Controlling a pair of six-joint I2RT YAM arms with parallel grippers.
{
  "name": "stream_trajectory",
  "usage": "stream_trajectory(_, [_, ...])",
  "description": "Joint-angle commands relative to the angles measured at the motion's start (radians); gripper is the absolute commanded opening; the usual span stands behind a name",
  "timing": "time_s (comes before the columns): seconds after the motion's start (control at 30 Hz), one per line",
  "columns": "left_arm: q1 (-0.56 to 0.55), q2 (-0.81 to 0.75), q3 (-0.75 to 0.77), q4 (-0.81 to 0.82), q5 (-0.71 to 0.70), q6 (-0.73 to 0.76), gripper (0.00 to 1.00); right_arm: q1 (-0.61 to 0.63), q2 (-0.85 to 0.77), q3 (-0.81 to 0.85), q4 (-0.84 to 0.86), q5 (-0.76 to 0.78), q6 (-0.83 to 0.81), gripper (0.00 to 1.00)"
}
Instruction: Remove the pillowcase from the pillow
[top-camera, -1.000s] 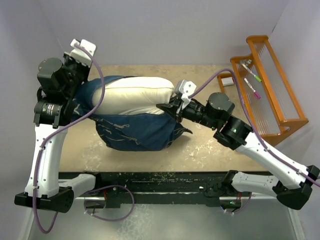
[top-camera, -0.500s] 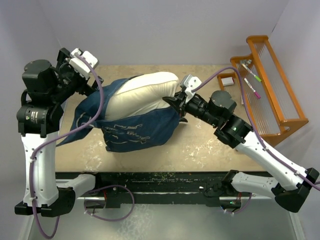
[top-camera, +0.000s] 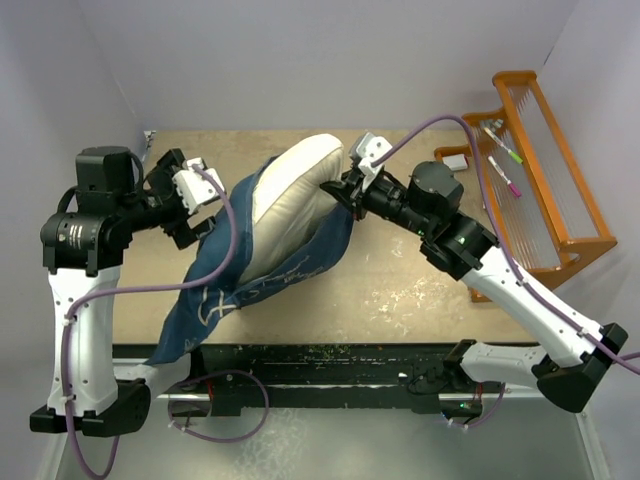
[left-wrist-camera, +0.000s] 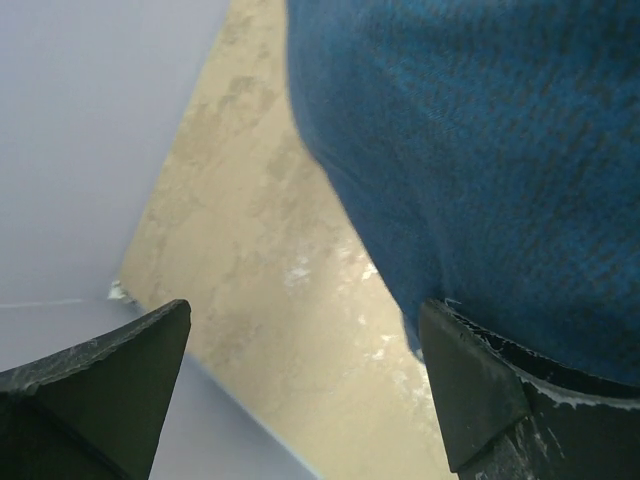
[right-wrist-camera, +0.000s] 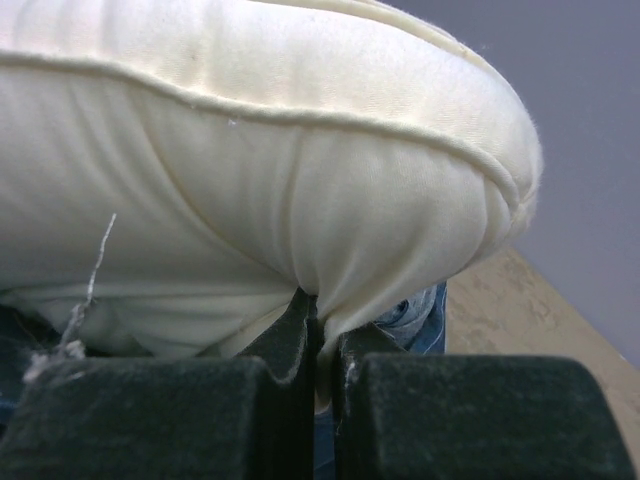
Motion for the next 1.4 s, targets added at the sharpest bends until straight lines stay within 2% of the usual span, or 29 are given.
stream_trajectory(0.0, [0.003, -0.069, -0.033, 0.269, -0.134, -0.017, 0.98, -0.013, 0.002, 0.076, 0.08, 0.06, -0.044, 0.0])
stream_trajectory(0.03, [0.003, -0.084, -0.046, 0.351, -0.203, -0.042, 0.99, -0.018, 0.007, 0.079, 0.079, 0.076, -0.04, 0.0])
stream_trajectory(0.1, [0.003, -0.094, -0.034, 0.442, -0.231, -0.079, 0.99, -0.029, 0.024, 0.094, 0.071, 0.122, -0.03, 0.0])
stream_trajectory(0.23, [0.002, -0.041, 0.151, 0.331, -0.098, -0.129, 0.99, -0.036, 0.051, 0.122, 0.076, 0.237, -0.052, 0.0])
stream_trajectory(0.33, [0.001, -0.017, 0.226, 0.253, -0.031, -0.136, 0.99, -0.053, 0.03, 0.092, 0.144, 0.216, -0.061, 0.0])
stream_trajectory(0.43, [0.002, -0.031, 0.224, 0.23, -0.007, -0.122, 0.99, -0.071, 0.028, 0.097, 0.158, 0.191, -0.058, 0.0])
stream_trajectory(0.57, [0.001, -0.051, 0.218, 0.264, -0.049, -0.13, 0.99, -0.088, 0.039, 0.107, 0.163, 0.175, -0.061, 0.0])
stream_trajectory(0.73, [0.001, -0.058, 0.239, 0.12, 0.06, -0.05, 0.99, -0.105, 0.058, 0.119, 0.161, 0.163, -0.074, 0.0])
stream_trajectory(0.9, [0.001, -0.05, 0.239, 0.016, 0.094, 0.009, 0.99, -0.12, 0.045, 0.101, 0.169, 0.101, -0.125, 0.0])
stream_trajectory(1.0, [0.001, -0.065, 0.177, 0.048, 0.075, 0.034, 0.99, -0.123, 0.033, 0.095, 0.181, 0.04, -0.13, 0.0])
stream_trajectory(1.37, [0.0, -0.063, -0.011, 0.373, -0.149, 0.074, 1.0, -0.124, -0.007, 0.065, 0.205, -0.074, -0.122, 0.0])
